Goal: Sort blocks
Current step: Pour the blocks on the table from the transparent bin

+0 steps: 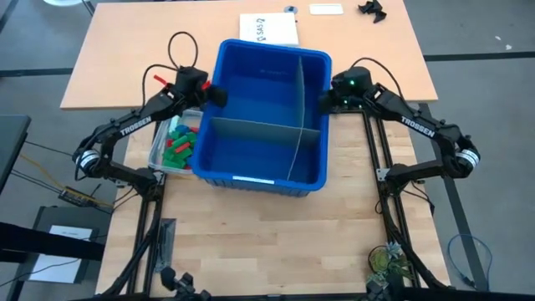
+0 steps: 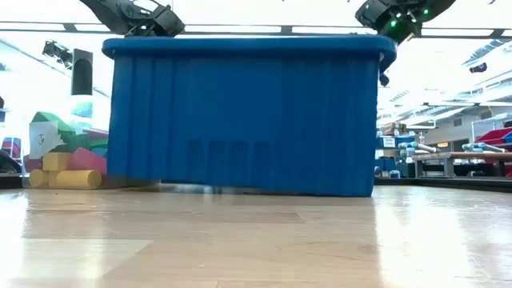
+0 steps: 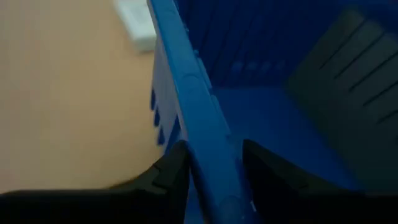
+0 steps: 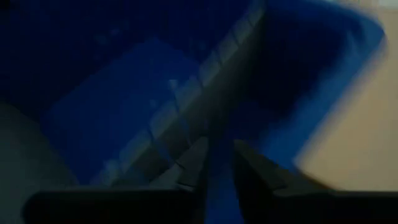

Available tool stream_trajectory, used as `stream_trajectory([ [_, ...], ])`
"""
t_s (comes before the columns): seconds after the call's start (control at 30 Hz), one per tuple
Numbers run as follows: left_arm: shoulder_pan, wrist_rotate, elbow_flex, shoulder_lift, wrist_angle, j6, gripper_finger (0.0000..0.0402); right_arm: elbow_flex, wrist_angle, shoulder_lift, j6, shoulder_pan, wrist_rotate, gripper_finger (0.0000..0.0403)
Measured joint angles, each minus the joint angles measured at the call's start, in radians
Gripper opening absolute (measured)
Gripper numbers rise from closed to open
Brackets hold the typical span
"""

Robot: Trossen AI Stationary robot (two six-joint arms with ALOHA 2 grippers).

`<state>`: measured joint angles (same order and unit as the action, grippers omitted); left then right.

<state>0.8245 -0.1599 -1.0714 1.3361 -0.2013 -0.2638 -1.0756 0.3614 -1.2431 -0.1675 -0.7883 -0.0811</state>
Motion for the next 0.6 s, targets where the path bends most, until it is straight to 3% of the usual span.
stream_trajectory([
  [0.17,-0.026,0.051,0.000,0.000,0.019,0.032,0.0143,-0.033,-0.031,-0.001,0.057,0.001,0.006,0.0008],
  [0.23,-0.033,0.060,0.000,0.006,0.013,0.039,0.0143,-0.035,-0.025,0.000,0.067,0.001,0.005,0.0005],
  [0.4,-0.032,0.064,-0.001,0.036,-0.041,0.043,0.0143,-0.035,0.021,0.027,0.044,-0.004,0.036,0.0045],
  [0.6,-0.031,0.052,-0.004,0.055,-0.028,0.036,0.0143,-0.054,0.240,0.108,-0.005,0.000,0.080,0.0137],
])
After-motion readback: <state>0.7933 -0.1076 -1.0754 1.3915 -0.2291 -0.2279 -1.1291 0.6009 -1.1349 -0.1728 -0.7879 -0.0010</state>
